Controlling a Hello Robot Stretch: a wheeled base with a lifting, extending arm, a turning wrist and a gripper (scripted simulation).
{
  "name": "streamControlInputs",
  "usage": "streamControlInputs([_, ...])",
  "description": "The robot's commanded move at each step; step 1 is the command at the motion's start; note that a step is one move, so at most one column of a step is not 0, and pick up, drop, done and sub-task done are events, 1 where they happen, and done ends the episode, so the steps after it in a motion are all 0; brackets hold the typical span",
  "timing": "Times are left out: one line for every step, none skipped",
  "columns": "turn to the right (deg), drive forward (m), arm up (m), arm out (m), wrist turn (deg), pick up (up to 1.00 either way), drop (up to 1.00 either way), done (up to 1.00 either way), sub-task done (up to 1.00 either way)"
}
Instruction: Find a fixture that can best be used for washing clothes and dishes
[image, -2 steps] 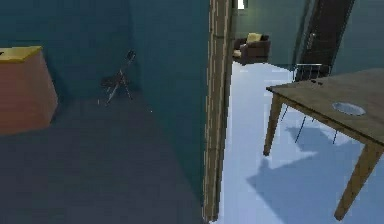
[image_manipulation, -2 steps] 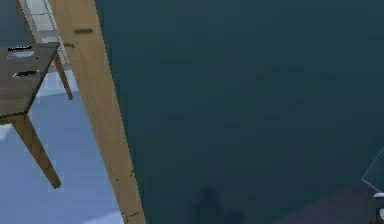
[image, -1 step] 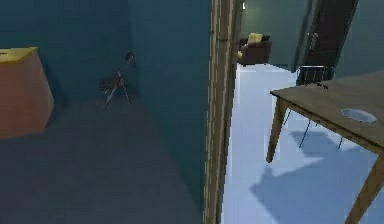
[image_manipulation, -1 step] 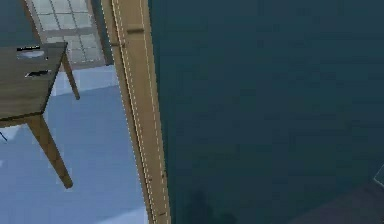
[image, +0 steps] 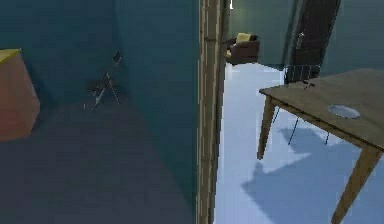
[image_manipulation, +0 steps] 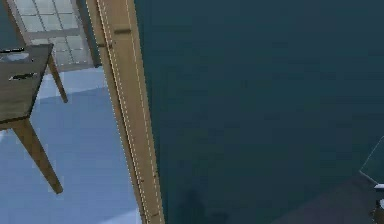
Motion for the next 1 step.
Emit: streamControlInputs([-45.0, 0.00, 0.00, 0.00, 0.0, 0.00, 0.00, 0.00, 0.00])
